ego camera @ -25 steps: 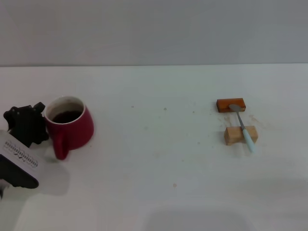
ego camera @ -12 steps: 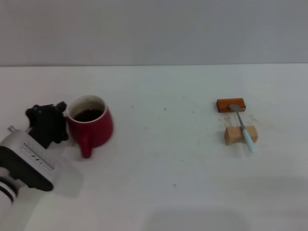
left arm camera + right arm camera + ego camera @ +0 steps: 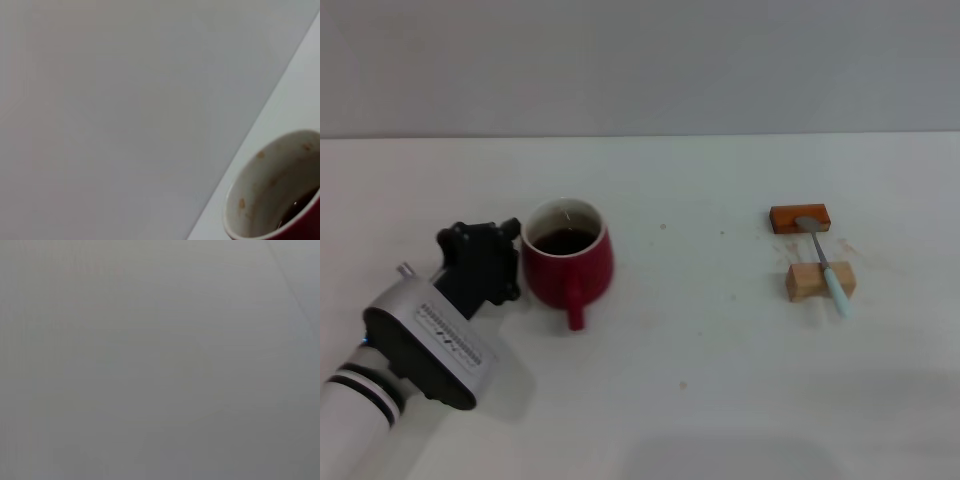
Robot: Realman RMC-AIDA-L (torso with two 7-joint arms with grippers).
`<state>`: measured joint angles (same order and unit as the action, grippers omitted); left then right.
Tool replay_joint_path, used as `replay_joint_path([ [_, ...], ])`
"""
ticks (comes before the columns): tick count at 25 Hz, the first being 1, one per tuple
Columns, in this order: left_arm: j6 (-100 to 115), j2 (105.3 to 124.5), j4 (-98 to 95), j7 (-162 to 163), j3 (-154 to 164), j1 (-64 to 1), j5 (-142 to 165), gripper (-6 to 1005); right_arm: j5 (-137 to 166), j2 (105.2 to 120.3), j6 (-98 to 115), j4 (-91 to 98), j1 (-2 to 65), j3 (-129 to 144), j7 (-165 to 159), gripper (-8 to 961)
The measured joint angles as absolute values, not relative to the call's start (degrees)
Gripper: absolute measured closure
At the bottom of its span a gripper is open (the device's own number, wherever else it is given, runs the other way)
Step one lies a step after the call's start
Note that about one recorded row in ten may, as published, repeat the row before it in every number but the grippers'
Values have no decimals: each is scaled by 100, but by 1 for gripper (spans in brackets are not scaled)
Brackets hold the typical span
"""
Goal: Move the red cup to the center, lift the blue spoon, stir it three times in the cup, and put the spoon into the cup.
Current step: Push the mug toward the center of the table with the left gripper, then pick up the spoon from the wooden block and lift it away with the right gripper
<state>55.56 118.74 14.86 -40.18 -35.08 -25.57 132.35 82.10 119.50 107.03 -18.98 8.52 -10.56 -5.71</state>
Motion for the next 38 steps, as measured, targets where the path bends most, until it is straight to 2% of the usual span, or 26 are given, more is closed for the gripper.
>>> replay_joint_path([
  [23, 5367, 11910, 2128, -3795, -2744, -2690, 13229, 998, 8209, 11939, 10705, -1879, 846, -901, -571, 223],
  [25, 5678, 11907, 2155, -3635, -3391, -2417, 13165, 998, 8209, 11936, 10708, -1871, 846, -772, -571, 223],
  [28, 5781, 11901, 2168, -3513, -3598, -2339, 13159, 998, 8209, 11936, 10736, -1863, 856, -494, -571, 223],
  [30, 6424, 11846, 2148, -2186, -4354, -1929, 13130, 998, 8209, 11941, 10740, -1872, 850, -296, -571, 223],
  [33, 6861, 11825, 1895, -682, -4927, -1668, 13129, 998, 8209, 11948, 10734, -1893, 863, 115, -349, 224],
  [38, 6922, 11818, 1729, -60, -5216, -1571, 13132, 998, 8208, 11962, 10533, -2042, 1001, 761, 725, 224],
])
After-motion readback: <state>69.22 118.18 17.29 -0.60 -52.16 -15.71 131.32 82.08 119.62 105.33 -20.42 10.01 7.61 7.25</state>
